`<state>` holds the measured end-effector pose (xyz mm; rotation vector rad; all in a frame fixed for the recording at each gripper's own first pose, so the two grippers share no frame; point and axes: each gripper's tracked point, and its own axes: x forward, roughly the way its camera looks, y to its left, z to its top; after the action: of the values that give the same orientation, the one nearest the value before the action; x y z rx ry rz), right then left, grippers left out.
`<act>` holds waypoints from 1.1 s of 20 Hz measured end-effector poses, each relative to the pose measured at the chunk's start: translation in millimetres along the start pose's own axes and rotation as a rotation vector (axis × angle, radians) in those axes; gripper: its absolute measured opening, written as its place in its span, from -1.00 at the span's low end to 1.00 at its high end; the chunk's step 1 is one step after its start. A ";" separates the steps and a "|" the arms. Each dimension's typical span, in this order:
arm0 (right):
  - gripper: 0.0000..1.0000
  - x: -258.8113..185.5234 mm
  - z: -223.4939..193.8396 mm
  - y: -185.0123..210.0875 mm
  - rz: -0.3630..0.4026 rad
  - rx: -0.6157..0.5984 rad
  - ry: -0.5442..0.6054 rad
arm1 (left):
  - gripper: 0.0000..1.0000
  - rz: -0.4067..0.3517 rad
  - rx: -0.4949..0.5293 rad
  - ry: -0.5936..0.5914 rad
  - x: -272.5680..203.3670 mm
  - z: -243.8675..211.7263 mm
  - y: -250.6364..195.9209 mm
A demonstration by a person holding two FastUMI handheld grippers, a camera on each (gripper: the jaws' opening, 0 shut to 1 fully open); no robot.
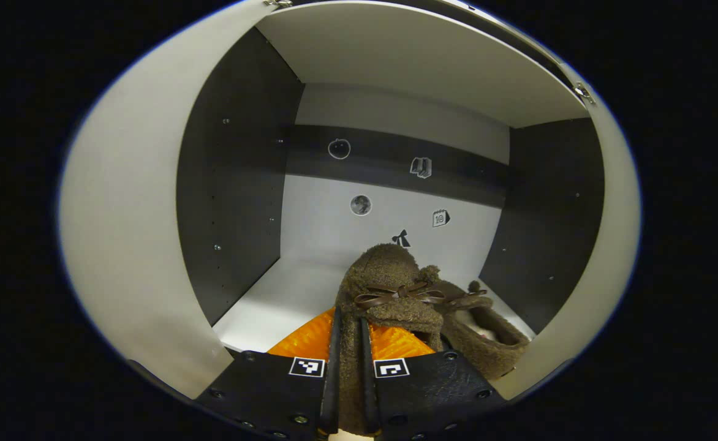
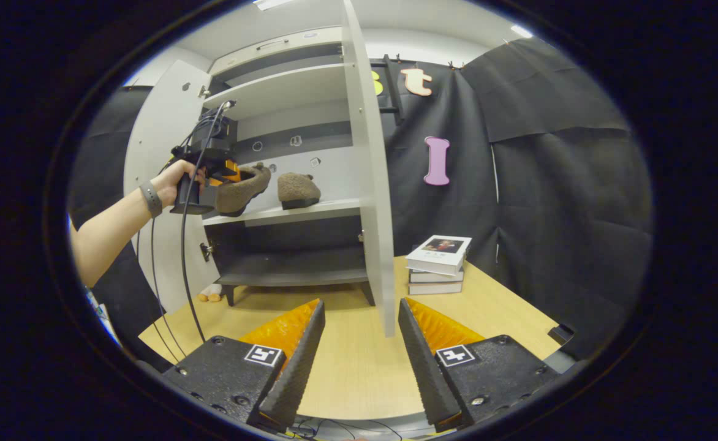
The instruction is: Grab one shoe with the right hand and put it into the shoe cabinet, grab the other shoe with the left hand and put it into the shoe cabinet; then close the right door with the right hand and the left door with the left hand.
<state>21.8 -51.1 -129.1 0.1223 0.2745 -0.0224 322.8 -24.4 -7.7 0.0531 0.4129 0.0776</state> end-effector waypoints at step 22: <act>0.55 3.9 -10.2 -5.8 -0.002 0.027 0.027 | 0.94 0.030 -0.122 -0.116 -35.4 38.9 34.3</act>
<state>22.6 -55.6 -140.7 0.1495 0.3017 -0.0267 303.9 5.3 44.2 -0.0566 0.2909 0.1283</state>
